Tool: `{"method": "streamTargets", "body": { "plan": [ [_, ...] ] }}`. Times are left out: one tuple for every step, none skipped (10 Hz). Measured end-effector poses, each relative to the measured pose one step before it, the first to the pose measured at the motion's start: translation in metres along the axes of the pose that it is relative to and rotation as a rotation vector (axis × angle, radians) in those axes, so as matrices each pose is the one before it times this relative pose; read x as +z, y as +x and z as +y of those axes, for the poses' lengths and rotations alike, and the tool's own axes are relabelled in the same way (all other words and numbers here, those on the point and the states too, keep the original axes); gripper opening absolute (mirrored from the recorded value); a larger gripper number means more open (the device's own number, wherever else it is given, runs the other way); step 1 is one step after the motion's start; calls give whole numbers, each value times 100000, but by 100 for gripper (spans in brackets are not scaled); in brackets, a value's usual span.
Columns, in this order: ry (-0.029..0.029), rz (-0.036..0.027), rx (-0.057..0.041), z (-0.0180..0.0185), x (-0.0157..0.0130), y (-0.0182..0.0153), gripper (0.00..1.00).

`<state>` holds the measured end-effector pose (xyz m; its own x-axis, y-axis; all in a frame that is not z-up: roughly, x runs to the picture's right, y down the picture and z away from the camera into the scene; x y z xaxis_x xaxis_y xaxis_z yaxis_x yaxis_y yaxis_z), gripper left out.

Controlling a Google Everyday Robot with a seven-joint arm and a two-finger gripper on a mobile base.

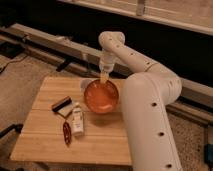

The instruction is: Pick up the ceramic bowl

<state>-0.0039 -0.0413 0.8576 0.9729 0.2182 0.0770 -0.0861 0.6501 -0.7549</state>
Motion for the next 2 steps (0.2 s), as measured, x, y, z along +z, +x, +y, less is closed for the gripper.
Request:
{"method": "streamTargets", "body": {
  "plan": [
    [-123, -443, 61, -66, -174, 94, 0],
    [-79, 25, -9, 15, 38, 6, 0]
  ]
}}
